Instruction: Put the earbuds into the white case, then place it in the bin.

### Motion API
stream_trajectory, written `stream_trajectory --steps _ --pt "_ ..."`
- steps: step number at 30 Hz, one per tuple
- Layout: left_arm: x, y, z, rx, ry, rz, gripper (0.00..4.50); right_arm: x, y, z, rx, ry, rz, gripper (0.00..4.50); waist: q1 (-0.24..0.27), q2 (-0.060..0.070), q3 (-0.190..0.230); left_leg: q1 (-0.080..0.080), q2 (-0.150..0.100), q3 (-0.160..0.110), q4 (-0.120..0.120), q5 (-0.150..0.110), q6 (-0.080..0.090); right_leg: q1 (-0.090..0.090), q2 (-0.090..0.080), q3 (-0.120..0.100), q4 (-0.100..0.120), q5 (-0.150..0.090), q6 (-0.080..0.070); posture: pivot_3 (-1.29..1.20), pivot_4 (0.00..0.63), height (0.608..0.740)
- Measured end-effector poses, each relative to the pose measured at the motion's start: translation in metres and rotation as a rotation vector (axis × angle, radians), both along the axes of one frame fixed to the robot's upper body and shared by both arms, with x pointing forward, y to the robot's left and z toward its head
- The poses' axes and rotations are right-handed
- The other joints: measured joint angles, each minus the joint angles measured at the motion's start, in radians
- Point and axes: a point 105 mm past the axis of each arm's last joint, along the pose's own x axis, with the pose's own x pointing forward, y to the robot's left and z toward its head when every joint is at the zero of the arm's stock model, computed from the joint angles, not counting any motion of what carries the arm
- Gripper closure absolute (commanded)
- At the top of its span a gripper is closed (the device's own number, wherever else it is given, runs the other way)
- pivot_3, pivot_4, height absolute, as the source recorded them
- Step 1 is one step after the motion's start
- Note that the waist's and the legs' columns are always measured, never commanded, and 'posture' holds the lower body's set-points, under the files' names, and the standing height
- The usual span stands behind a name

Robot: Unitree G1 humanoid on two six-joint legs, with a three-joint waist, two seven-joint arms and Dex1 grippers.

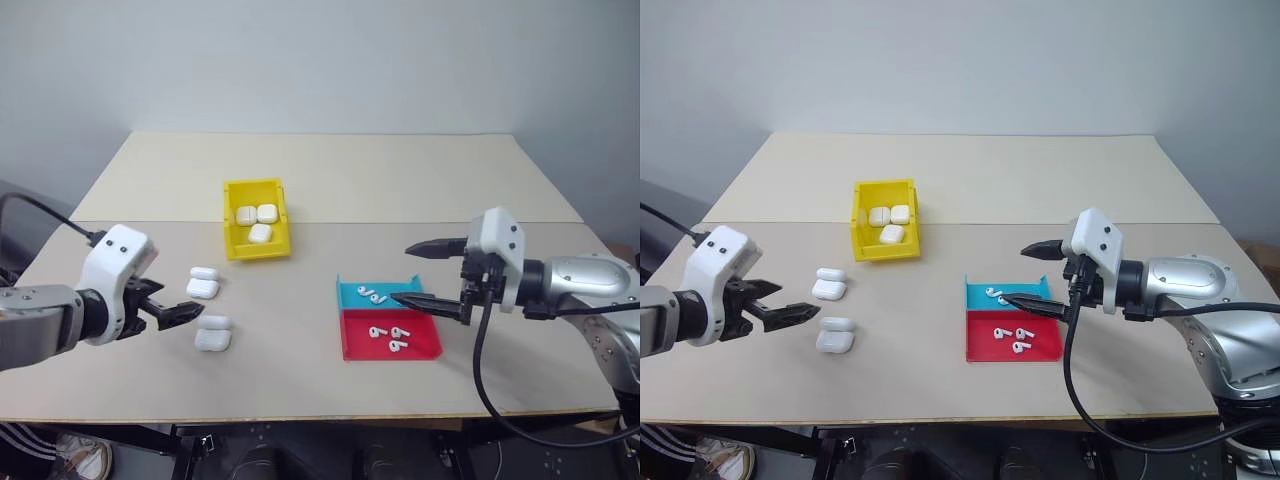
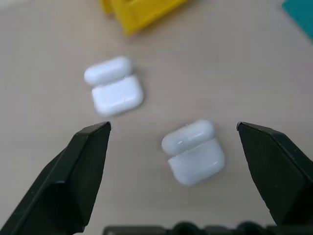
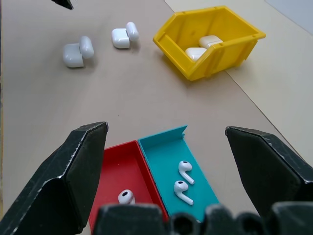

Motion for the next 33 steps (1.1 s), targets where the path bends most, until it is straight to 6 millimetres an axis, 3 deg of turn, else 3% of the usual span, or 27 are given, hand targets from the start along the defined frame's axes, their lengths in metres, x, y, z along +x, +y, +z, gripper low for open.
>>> stream_trajectory --steps 5,9,16,20,24,33 --pt "-0.011 -0.012 -0.018 -0.006 0.187 -0.02 0.0 0.0 0.003 -0.003 0.023 0.005 -0.019 0.04 0.002 -0.002 0.001 0.0 0.0 -0.001 0.0 0.0 0.0 0.0 -0.001 0.0 0.0 0.0 0.0 0.0 0.15 0.74" --pt "-0.014 -0.019 -0.018 0.011 0.231 0.011 0.0 -0.001 0.005 -0.004 0.029 0.001 -0.027 0.04 0.002 -0.003 0.001 0.001 0.0 -0.002 0.0 0.0 0.0 0.0 -0.001 0.001 0.0 0.0 0.0 0.0 0.15 0.74" --pt "-0.003 -0.029 -0.024 0.047 0.206 0.068 0.0 -0.004 0.008 -0.006 0.049 0.019 -0.029 0.04 0.005 -0.003 0.002 0.001 -0.001 -0.001 0.0 0.0 0.0 0.001 -0.001 0.0 0.0 0.0 0.0 0.0 0.15 0.74" --pt "0.003 -0.041 -0.024 0.052 0.222 0.015 0.0 -0.006 0.008 -0.007 0.058 0.025 -0.029 0.04 0.008 -0.003 0.002 0.001 -0.002 0.001 0.0 0.0 0.0 0.002 -0.001 0.0 0.0 0.0 0.0 0.0 0.15 0.74" --pt "0.013 -0.048 -0.038 0.03 0.272 0.025 0.0 -0.005 0.008 -0.006 0.06 0.021 -0.039 0.04 0.011 -0.004 0.002 0.0 -0.002 0.0 0.0 0.0 0.0 0.002 -0.001 0.0 0.0 0.0 0.0 0.0 0.15 0.74" --pt "0.024 -0.045 -0.05 0.059 0.311 0.089 0.0 -0.004 0.009 -0.006 0.064 0.022 -0.052 0.04 0.007 -0.004 0.002 0.0 -0.002 -0.001 0.001 0.001 -0.001 0.002 -0.001 0.0 0.0 0.0 0.0 0.0 0.15 0.74"
